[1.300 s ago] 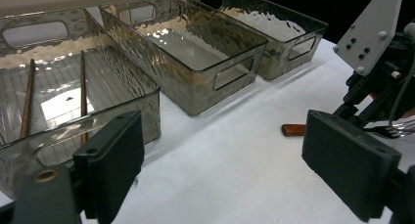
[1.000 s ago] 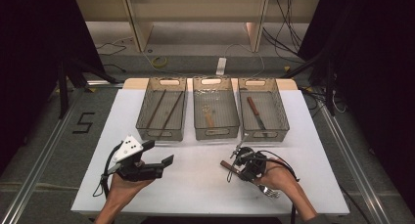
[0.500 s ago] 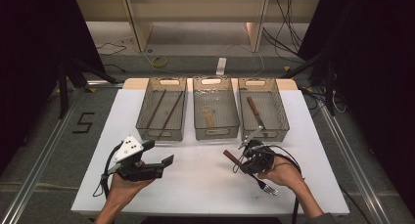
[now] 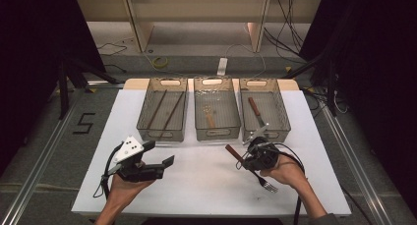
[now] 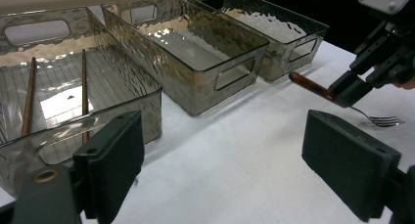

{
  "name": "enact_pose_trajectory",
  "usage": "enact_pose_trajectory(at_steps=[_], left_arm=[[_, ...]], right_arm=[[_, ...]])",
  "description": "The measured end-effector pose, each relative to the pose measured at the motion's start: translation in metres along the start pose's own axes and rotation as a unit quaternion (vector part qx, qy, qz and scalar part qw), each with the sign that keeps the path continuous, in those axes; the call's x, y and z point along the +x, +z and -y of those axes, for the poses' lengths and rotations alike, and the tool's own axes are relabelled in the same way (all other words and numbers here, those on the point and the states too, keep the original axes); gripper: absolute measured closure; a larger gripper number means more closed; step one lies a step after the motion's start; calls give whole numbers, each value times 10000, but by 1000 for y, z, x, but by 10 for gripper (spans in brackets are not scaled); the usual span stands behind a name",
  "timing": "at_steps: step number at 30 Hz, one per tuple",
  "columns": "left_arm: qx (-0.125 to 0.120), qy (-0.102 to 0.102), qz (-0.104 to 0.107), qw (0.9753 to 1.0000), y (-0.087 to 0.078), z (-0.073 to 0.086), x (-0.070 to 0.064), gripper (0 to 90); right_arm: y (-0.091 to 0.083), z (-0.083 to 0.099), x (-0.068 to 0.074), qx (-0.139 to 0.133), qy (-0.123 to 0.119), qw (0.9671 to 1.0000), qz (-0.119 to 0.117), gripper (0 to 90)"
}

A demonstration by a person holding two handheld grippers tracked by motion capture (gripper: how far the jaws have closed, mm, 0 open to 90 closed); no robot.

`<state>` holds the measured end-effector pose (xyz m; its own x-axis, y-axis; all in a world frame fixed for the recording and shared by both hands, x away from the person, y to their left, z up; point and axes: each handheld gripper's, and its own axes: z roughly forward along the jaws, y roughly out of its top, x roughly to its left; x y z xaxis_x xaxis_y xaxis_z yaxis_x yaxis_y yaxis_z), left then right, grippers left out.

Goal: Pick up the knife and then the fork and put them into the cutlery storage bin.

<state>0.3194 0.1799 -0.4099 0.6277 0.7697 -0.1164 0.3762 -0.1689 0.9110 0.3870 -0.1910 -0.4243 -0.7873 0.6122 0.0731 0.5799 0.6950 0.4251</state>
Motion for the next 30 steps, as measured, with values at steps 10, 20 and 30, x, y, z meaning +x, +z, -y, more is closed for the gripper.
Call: enact_pose_trajectory(at_steps=[10, 20, 30], left_arm=[[20, -14, -14, 10000, 1, 1, 0, 154], [1, -49, -17, 10000, 0, 0, 2, 154], [-3, -44, -11, 10000, 0, 0, 1, 154]], right_arm=[[-29, -2, -24, -634, 355, 9974, -36, 779], [-61, -19, -61, -1267, 791, 9887, 161, 778], [-84, -46, -92, -1652, 1079, 9798, 325, 778]])
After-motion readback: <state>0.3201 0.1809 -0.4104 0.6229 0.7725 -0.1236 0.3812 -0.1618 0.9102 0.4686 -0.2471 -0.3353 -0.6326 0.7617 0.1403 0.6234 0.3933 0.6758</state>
